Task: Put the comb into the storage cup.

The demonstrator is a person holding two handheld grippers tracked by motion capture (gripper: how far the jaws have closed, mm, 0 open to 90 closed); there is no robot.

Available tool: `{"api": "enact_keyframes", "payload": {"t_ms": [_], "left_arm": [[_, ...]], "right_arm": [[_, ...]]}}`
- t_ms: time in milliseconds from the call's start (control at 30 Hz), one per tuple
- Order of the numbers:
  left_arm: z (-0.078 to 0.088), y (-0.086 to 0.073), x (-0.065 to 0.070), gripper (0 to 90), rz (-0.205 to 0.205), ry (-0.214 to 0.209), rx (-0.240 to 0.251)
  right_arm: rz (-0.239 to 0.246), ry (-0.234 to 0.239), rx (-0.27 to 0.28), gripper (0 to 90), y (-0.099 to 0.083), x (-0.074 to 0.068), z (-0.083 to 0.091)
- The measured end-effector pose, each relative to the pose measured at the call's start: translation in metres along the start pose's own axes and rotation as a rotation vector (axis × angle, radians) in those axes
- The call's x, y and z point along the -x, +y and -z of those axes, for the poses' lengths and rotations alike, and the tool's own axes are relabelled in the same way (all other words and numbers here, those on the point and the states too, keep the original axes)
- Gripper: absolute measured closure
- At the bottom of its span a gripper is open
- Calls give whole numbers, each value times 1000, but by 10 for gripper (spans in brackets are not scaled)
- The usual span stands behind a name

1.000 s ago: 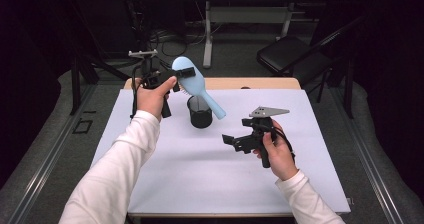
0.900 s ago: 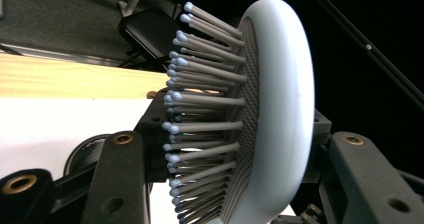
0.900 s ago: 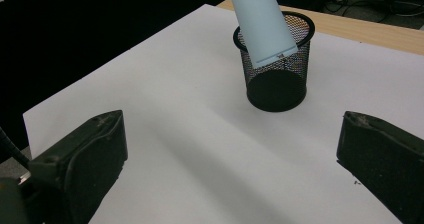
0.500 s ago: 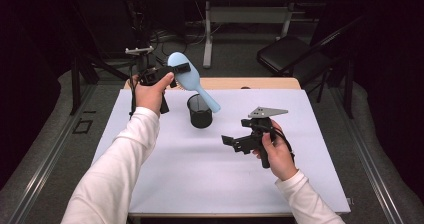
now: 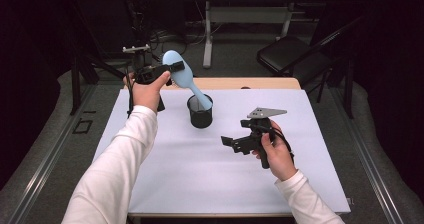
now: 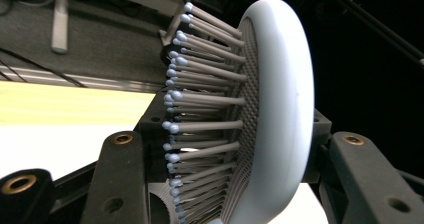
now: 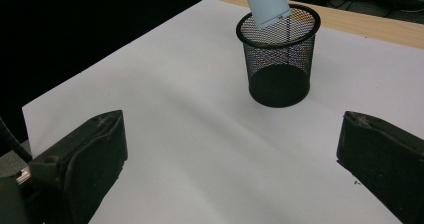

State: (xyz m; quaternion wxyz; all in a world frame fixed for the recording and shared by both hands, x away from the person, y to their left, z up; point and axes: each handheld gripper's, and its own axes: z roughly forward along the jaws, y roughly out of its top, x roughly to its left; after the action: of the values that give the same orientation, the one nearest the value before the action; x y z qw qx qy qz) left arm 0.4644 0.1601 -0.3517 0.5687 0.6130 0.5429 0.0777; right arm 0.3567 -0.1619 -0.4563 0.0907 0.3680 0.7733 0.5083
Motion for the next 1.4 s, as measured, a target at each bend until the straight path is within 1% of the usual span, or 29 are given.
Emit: {"api": "enact_keyframes", "payload": {"t_ms": [167, 433, 500, 633, 933, 1200, 1400], "left_arm": [[1, 2, 1, 486, -15, 14, 3], [0, 3, 5, 486, -63, 43, 6], [-1, 3, 7, 486, -88, 58, 2], [-2, 3, 11, 486, -134, 73, 1], [-7, 1, 18, 486, -210, 99, -9], [-14, 0, 21, 486, -241, 118, -14], [-21, -2, 23, 485, -247, 126, -19]], "right_arm": [[3, 0, 0, 0, 0, 0, 0], [3, 1, -1, 0, 0, 0, 0], [2, 1, -1, 0, 0, 0, -1], [5, 1, -6, 0, -1, -1, -2], [6, 3, -7, 0, -1, -1, -2], [7, 2, -7, 0, -1, -1, -2], [9, 2, -11, 0, -1, -1, -2]]}}
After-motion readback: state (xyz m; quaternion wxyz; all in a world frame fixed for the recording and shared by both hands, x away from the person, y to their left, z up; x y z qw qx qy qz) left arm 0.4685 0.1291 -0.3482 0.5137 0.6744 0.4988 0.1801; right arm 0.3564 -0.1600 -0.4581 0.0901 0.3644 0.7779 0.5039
